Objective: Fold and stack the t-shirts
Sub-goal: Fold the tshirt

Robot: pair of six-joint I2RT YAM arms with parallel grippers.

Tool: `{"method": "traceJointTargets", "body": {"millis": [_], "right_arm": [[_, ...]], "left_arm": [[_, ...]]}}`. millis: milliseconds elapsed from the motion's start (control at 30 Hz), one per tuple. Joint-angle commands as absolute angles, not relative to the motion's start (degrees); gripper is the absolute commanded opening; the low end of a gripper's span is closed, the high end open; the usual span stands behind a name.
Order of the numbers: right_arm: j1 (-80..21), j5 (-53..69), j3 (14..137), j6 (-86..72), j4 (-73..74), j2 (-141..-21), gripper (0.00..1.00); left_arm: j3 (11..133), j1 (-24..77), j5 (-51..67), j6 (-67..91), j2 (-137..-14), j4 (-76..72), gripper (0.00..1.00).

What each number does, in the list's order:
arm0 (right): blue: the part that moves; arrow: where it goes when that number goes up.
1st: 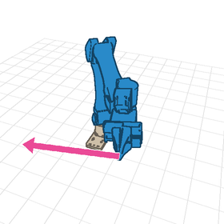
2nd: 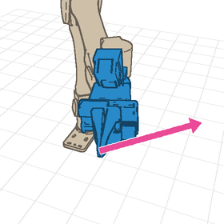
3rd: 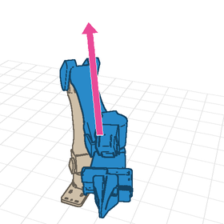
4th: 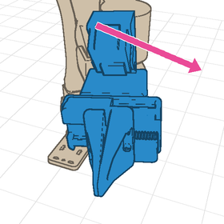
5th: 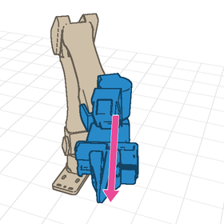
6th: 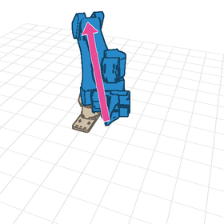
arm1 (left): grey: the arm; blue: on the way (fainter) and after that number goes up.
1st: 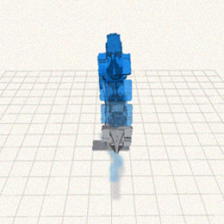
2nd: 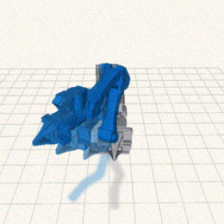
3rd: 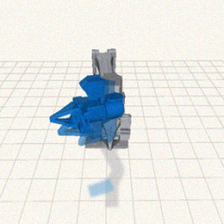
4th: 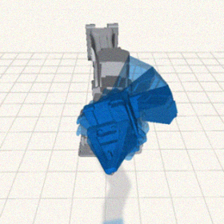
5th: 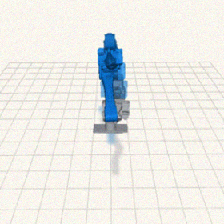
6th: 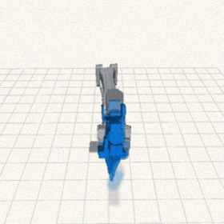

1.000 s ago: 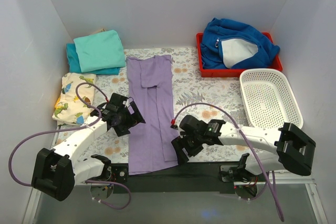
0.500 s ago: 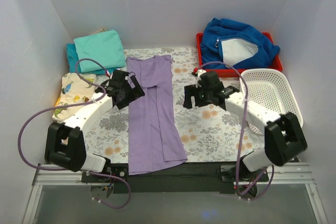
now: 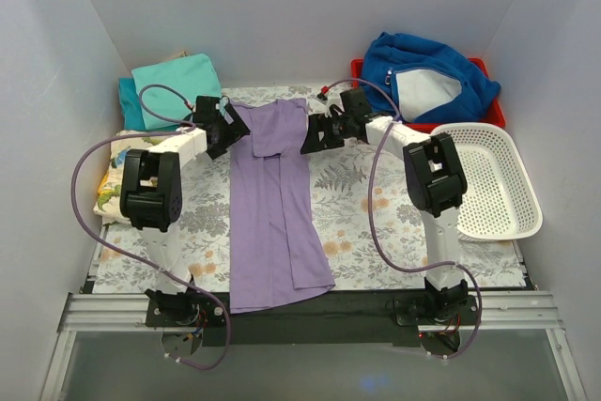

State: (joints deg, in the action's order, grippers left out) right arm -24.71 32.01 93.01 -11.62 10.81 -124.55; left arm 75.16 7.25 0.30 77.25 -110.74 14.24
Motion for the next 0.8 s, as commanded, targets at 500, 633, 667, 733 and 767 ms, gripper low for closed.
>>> {"method": "traceJointTargets", "body": {"millis": [500, 633, 667, 733, 767], "right_arm": [[-25.2, 51.7, 116.7, -18.5, 0.9, -145.3, 0.82], [-25.5, 46.2, 118.0, -19.6, 1.5, -148.9, 0.82], [-25.5, 43.0, 117.0, -19.3, 1.8, -149.1, 0.82], [-25.5, 38.6, 115.8, -18.2, 2.3, -148.7, 0.82], [-25.5, 37.1, 115.1, -17.8, 2.5, -148.4, 0.82]], "left_arm": [[90.8, 5.5, 20.7, 79.6, -125.5, 3.5, 0.95], [93.1, 5.5, 22.1, 79.3, -128.8, 5.0, 0.95], [93.9, 5.5, 22.3, 79.3, -129.2, 5.4, 0.95], [95.3, 5.5, 22.7, 78.8, -130.6, 6.1, 0.95], [97.1, 5.5, 23.1, 78.7, -131.4, 6.5, 0.95]]}}
